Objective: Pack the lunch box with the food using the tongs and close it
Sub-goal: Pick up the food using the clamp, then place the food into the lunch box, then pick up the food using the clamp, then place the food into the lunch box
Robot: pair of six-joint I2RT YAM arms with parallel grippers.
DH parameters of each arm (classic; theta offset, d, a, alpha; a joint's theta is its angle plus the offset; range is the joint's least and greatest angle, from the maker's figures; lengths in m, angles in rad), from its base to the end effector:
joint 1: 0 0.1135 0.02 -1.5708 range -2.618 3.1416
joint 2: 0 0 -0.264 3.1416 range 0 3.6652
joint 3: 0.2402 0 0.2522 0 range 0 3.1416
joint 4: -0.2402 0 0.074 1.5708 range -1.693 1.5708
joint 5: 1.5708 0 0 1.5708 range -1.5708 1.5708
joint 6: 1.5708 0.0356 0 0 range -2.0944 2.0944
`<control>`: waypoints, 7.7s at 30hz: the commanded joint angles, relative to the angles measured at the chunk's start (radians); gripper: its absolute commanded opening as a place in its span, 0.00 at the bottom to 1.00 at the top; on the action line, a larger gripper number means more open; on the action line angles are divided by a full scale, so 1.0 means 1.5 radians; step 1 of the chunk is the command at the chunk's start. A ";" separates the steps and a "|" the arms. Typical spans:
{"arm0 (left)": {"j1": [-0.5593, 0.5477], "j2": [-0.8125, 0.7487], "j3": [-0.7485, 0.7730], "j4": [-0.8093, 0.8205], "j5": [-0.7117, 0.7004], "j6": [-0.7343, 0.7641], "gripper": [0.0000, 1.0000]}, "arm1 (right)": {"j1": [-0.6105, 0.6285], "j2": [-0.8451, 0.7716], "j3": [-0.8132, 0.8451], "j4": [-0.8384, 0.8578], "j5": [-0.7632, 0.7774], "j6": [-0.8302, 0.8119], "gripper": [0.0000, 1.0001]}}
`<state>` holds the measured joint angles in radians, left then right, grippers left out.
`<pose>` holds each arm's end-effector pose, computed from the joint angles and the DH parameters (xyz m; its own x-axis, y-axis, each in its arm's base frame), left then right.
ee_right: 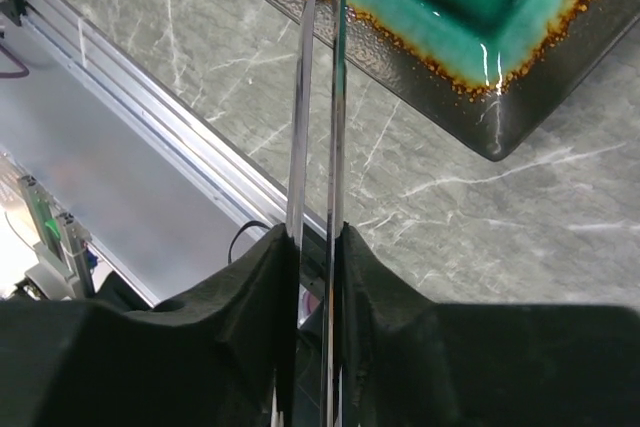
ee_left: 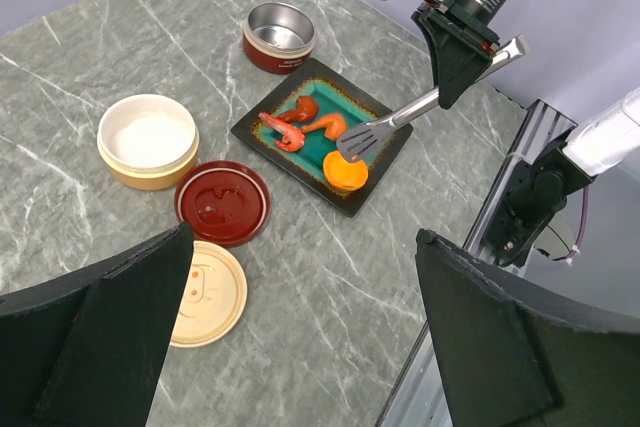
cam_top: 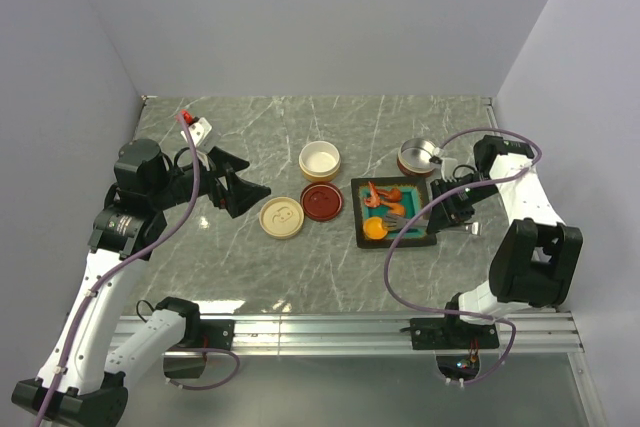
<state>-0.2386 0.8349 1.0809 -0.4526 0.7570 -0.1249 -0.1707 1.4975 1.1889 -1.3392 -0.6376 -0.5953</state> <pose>0.1531 -0.0624 0.4065 -0.3005 -0.0201 -0.9536 0.7936 0.5492 -0.2617 0.2444 -0.0206 0.2573 -0.9154 -0.2994 -0.2691 -0.4006 0.7442 0.5345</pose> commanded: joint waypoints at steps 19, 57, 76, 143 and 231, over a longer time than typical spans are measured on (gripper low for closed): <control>0.005 0.020 0.014 0.001 0.007 0.014 0.98 | 0.001 0.043 0.187 -0.030 -0.175 0.066 0.00; 0.019 0.095 0.022 0.064 -0.098 -0.072 0.99 | 0.294 0.236 0.333 0.348 0.086 0.422 0.00; 0.025 0.095 0.016 0.080 -0.094 -0.073 0.99 | 0.321 0.264 0.329 0.345 0.098 0.424 0.00; 0.025 0.085 0.017 0.026 -0.038 -0.017 1.00 | 0.052 -0.069 0.091 0.056 0.161 0.116 0.46; 0.025 0.101 0.026 0.028 -0.033 -0.014 0.99 | -0.005 0.164 0.427 0.095 0.200 0.167 0.20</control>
<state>-0.2062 0.9943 1.1034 -0.4313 0.6945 -0.1516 -0.1711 1.7386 1.7935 -1.2232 -0.3515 -0.3523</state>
